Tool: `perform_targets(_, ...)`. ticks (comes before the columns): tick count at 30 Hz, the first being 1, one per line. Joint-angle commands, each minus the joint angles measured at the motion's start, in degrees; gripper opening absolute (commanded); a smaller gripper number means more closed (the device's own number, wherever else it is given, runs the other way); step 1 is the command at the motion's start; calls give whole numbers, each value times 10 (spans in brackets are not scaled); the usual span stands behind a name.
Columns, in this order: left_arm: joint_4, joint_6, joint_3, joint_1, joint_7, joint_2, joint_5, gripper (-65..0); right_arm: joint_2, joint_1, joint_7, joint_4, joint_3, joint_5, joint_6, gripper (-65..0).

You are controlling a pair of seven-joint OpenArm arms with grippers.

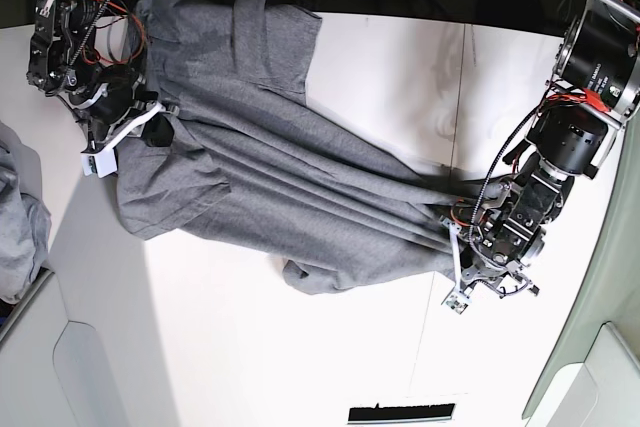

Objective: Layout the t-shirt on the table in an organized manner, then fold the t-shirt properly
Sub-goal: 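Drag the grasped fabric outward with the left gripper to spread the shirt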

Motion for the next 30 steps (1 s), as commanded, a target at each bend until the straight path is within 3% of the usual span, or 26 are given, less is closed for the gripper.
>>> perform_targets(1,10,-8,-4,-20,13,-15,1,-650,14,-7,-12,5,4,-15,-6,-650)
perform_targets(6,68,-164,-4,7,88,-54,-151,-464,31,-26,-14,7,4,-13,-2,-650)
perform_targets(10,159,-244,-4,57,112,-94,-256,-456,44,-41,-15,12,4,2,-2,-650)
perform_targets(12,210,-265,-4,85,114,-108,-286,-455,52,-51,-17,16,4,15,7,-650)
perform_targets(17,332,-266,-4,126,115,-125,-304,-434,76,-83,-16,44,4,43,17,-650)
perform_targets(22,401,-213,-49,115,84,-123,-302,-420,76,-94,-17,118,10,60,17,-650)
perform_targets(26,390,-176,-95,103,49,-91,-257,-420,76,-88,-17,158,10,66,17,-650)
perform_targets(30,321,-182,-92,92,41,-37,-231,-420,61,-73,-24,158,9,65,16,-650)
